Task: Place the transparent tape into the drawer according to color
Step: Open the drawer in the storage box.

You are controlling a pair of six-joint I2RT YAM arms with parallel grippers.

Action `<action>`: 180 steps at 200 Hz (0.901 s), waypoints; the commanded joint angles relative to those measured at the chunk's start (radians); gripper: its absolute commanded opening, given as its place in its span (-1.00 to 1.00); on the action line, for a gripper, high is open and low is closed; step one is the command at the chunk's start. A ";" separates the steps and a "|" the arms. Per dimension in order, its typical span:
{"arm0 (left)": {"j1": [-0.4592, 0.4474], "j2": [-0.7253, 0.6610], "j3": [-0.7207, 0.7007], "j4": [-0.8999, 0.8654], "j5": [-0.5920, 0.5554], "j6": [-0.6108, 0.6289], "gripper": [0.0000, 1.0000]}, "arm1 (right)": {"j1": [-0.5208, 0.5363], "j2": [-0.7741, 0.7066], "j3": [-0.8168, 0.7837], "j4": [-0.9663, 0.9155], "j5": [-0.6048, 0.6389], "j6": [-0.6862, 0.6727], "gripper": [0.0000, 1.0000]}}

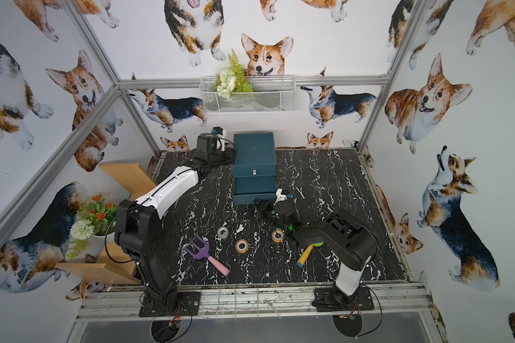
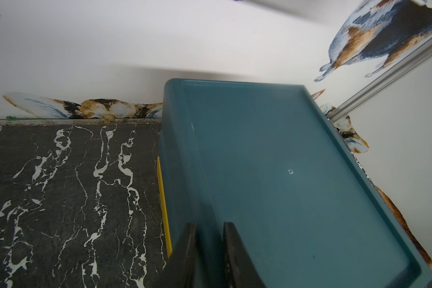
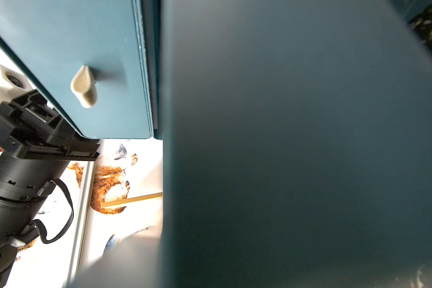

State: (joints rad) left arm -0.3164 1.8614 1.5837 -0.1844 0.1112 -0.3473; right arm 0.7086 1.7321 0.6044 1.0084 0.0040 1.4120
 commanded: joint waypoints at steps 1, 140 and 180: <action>-0.003 0.021 -0.015 -0.230 0.002 0.020 -0.52 | 0.005 -0.008 -0.010 -0.004 -0.003 0.016 -1.00; -0.003 0.024 -0.013 -0.232 0.001 0.021 -0.51 | 0.015 0.001 -0.026 0.019 -0.009 0.022 -0.26; -0.002 0.022 -0.014 -0.233 0.002 0.022 -0.51 | 0.014 -0.007 -0.030 0.015 -0.018 0.026 0.01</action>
State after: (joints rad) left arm -0.3172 1.8633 1.5845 -0.1844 0.1108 -0.3473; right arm 0.7200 1.7332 0.5755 1.0256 0.0185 1.4311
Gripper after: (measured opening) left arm 0.245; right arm 0.479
